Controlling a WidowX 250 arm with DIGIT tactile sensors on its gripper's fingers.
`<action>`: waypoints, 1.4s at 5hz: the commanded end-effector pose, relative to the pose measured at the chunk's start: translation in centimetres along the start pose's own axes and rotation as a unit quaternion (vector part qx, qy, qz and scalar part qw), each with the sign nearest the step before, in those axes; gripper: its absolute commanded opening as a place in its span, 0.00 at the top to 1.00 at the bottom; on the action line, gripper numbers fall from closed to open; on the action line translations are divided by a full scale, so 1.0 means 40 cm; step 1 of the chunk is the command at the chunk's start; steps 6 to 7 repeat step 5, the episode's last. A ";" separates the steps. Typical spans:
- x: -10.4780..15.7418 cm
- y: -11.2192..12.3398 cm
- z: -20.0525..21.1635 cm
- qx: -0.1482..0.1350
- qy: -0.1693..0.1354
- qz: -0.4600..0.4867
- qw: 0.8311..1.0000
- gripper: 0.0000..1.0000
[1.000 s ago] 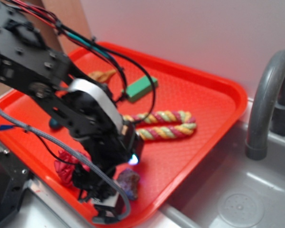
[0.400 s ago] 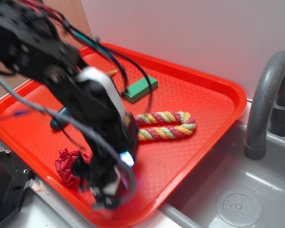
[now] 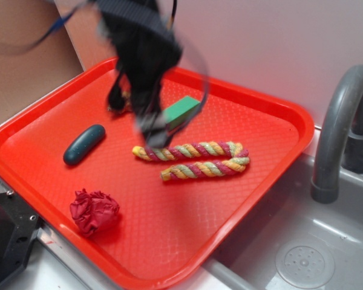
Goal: Grab the rock.
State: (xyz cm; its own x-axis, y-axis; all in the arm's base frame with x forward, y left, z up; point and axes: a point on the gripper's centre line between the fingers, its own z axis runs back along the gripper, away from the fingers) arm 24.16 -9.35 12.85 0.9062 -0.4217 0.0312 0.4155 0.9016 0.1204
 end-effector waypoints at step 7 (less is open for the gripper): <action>-0.099 0.068 0.318 0.023 -0.056 0.284 0.957 1.00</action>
